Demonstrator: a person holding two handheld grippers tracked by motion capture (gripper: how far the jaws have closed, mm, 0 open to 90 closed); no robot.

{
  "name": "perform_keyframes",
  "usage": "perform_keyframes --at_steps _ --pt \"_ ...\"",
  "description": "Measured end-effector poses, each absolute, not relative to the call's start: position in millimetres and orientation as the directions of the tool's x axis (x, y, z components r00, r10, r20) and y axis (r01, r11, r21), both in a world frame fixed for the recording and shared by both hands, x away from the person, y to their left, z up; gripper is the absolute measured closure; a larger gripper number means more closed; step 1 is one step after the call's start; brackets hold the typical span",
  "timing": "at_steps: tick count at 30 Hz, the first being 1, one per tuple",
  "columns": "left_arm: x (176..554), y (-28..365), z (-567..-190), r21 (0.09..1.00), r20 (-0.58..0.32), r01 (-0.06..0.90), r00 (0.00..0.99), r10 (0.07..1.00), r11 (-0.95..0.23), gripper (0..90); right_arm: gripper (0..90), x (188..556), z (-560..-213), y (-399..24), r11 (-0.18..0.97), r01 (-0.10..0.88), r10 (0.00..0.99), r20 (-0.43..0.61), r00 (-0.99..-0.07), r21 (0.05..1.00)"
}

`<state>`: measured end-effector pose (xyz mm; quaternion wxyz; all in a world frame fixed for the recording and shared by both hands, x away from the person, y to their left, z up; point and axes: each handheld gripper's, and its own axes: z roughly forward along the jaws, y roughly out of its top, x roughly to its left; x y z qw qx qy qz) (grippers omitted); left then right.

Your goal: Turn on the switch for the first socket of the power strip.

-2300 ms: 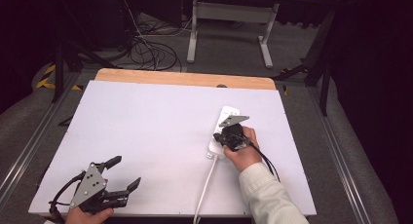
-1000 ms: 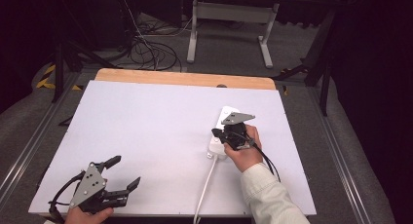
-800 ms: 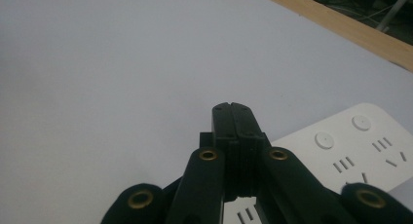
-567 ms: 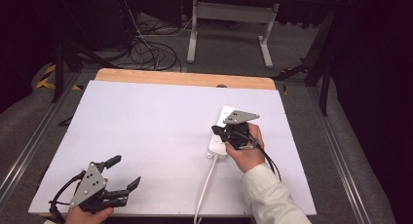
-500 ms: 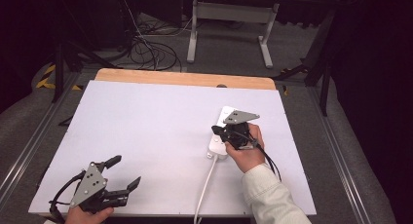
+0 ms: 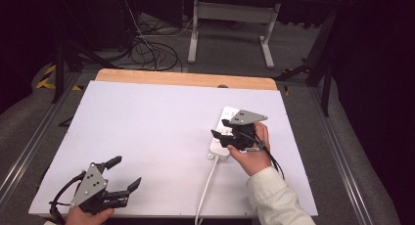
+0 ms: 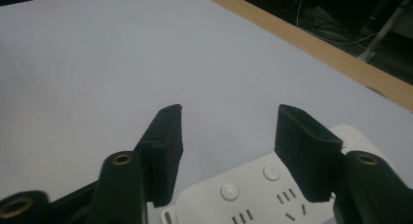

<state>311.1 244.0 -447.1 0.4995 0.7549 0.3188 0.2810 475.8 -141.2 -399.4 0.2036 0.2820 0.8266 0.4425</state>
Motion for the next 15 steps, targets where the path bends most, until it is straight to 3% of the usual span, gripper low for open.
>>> perform_keyframes --at_steps 3,15 --pt "311.1 244.0 -447.1 0.933 0.106 0.200 0.639 0.762 -0.298 16.7 34.5 471.7 -396.3 -144.0 0.469 0.264 0.651 -0.128 -0.748 0.843" --pt "311.3 245.1 -446.4 0.934 0.115 0.193 0.636 0.763 -0.301 16.6 20.6 446.5 -379.7 -161.8 0.409 0.249 0.616 -0.065 -0.785 0.878"
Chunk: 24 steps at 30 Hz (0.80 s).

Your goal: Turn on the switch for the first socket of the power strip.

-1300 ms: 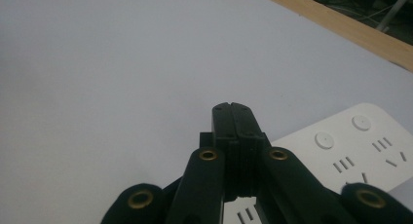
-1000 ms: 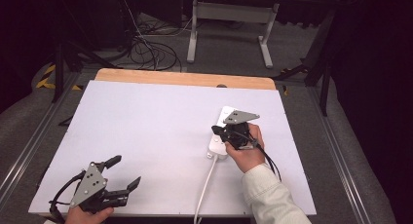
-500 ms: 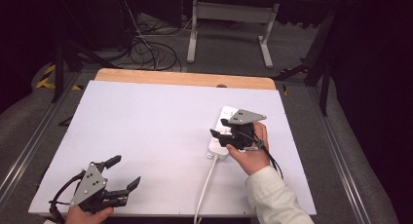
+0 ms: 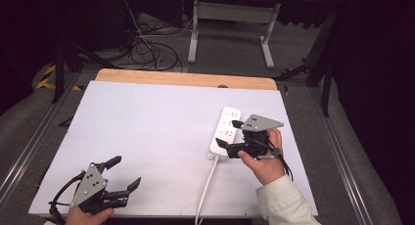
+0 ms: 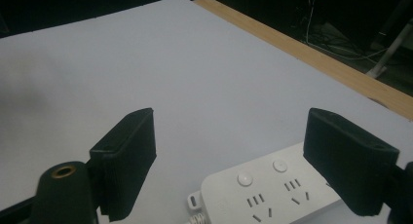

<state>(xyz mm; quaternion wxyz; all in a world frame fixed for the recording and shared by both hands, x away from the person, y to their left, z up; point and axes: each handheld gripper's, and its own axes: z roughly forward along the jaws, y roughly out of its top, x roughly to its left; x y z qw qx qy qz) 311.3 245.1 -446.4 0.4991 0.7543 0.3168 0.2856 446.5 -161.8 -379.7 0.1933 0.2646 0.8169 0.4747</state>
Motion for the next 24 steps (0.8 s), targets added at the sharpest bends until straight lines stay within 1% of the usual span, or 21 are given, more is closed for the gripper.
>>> perform_keyframes --at_steps 5,6,17,19,20,22,24 --pt "311.4 245.2 -446.3 0.934 0.113 0.194 0.636 0.763 -0.299 16.5 17.7 434.5 -378.2 -169.4 0.390 0.242 0.600 -0.046 -0.799 0.889" --pt "311.4 245.2 -446.3 0.934 0.113 0.194 0.636 0.764 -0.299 16.5 16.1 429.3 -379.3 -172.4 0.388 0.235 0.591 -0.045 -0.806 0.891" --pt "311.1 245.4 -446.2 0.934 0.107 0.198 0.635 0.765 -0.296 16.5 15.2 404.6 -382.9 -194.2 0.340 0.231 0.590 -0.015 -0.807 0.912" --pt "311.2 245.4 -446.2 0.935 0.104 0.199 0.635 0.765 -0.293 16.4 15.3 400.3 -385.9 -197.8 0.345 0.236 0.591 -0.016 -0.806 0.908" --pt "311.3 245.5 -446.2 0.935 0.104 0.199 0.635 0.765 -0.293 16.5 15.8 395.9 -390.0 -201.6 0.374 0.249 0.582 -0.018 -0.813 0.893" --pt "311.4 245.5 -446.2 0.936 0.102 0.199 0.635 0.765 -0.290 16.5 15.8 393.8 -392.4 -203.4 0.387 0.248 0.573 -0.021 -0.819 0.888" --pt "311.2 245.2 -446.4 0.937 0.092 0.205 0.635 0.767 -0.282 16.5 15.8 390.7 -397.4 -206.6 0.381 0.261 0.569 -0.003 -0.822 0.887"
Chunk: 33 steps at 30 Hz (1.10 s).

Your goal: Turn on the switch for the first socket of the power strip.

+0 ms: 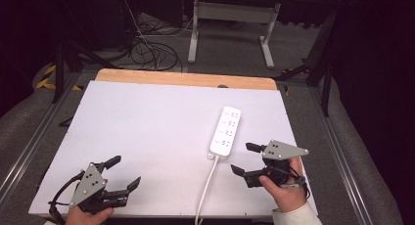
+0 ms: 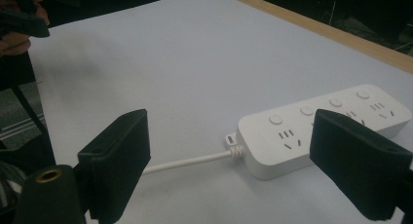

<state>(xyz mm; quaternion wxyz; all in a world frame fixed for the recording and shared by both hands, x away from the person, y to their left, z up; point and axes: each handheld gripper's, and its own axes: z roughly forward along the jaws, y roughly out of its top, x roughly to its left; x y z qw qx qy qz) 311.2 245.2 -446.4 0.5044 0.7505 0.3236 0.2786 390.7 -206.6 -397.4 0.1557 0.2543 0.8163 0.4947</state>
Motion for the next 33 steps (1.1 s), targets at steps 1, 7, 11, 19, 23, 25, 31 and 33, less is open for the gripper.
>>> perform_keyframes --at_steps 1,7,11,19,23,25,31,33 --pt "311.2 245.3 -446.4 0.938 0.091 0.205 0.635 0.767 -0.281 16.4 15.8 389.5 -399.8 -208.2 0.378 0.264 0.570 0.002 -0.822 0.888" --pt "311.5 246.4 -446.1 0.939 0.086 0.207 0.635 0.768 -0.275 16.4 15.4 383.4 -415.0 -217.9 0.344 0.266 0.576 0.021 -0.817 0.901" --pt "311.5 246.3 -446.1 0.939 0.086 0.206 0.636 0.767 -0.276 16.4 15.4 379.7 -426.7 -223.1 0.328 0.263 0.574 0.030 -0.818 0.907" --pt "311.8 246.6 -446.5 0.939 0.087 0.206 0.631 0.771 -0.274 15.7 15.0 375.4 -445.6 -235.5 0.313 0.282 0.590 0.047 -0.806 0.907" --pt "312.6 247.0 -447.1 0.938 0.099 0.200 0.630 0.771 -0.284 15.3 14.4 374.6 -457.1 -241.7 0.320 0.296 0.602 0.048 -0.797 0.900" --pt "313.0 246.7 -447.7 0.938 0.095 0.204 0.628 0.772 -0.281 15.1 14.0 374.9 -462.3 -244.8 0.319 0.304 0.608 0.053 -0.792 0.897" --pt "314.5 249.1 -448.8 0.938 0.082 0.215 0.629 0.773 -0.274 14.8 11.7 374.4 -476.7 -247.9 0.335 0.316 0.618 0.046 -0.785 0.888" --pt "314.5 250.6 -449.4 0.939 0.069 0.223 0.627 0.776 -0.263 14.6 11.0 374.5 -481.1 -248.5 0.341 0.319 0.620 0.044 -0.783 0.884"
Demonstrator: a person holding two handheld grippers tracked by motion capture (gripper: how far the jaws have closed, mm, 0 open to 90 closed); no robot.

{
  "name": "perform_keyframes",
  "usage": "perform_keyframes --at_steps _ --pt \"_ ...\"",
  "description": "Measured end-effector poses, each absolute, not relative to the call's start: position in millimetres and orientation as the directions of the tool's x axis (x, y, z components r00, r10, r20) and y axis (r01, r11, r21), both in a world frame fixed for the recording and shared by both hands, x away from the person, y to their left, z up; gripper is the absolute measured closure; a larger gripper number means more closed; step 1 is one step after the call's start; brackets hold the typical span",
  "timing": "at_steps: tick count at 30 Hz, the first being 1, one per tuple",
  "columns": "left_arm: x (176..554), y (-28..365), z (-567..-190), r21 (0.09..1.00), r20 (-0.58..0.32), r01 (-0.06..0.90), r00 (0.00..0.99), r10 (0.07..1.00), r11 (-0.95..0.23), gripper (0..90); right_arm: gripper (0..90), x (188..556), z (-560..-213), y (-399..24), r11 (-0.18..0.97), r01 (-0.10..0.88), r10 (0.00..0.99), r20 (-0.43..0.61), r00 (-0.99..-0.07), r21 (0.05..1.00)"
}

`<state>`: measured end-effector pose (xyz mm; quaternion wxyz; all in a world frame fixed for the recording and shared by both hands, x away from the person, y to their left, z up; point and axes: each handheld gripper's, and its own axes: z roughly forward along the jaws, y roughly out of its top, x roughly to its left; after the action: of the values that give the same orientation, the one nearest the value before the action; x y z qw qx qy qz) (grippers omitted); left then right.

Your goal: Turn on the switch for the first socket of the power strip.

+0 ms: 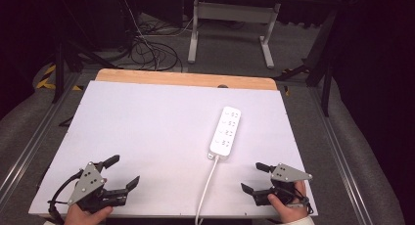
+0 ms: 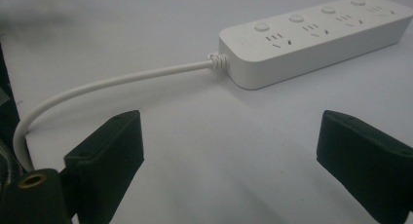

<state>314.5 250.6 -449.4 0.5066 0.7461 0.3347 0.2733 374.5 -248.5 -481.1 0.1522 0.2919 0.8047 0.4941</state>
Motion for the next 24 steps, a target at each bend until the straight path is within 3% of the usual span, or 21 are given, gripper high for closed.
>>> perform_keyframes --at_steps 7,16,24 --pt "311.6 259.4 -451.5 0.936 0.068 0.233 0.611 0.789 -0.262 14.0 10.8 374.3 -495.3 -246.0 0.367 0.351 0.629 0.048 -0.776 0.861" --pt "314.3 252.7 -453.9 0.930 0.118 0.208 0.614 0.781 -0.304 13.9 10.8 370.8 -485.5 -246.0 0.350 0.297 0.634 0.008 -0.773 0.889" --pt "318.8 253.0 -456.9 0.933 0.058 0.245 0.624 0.779 -0.265 13.0 12.3 367.8 -481.1 -246.4 0.341 0.265 0.637 -0.014 -0.771 0.902"
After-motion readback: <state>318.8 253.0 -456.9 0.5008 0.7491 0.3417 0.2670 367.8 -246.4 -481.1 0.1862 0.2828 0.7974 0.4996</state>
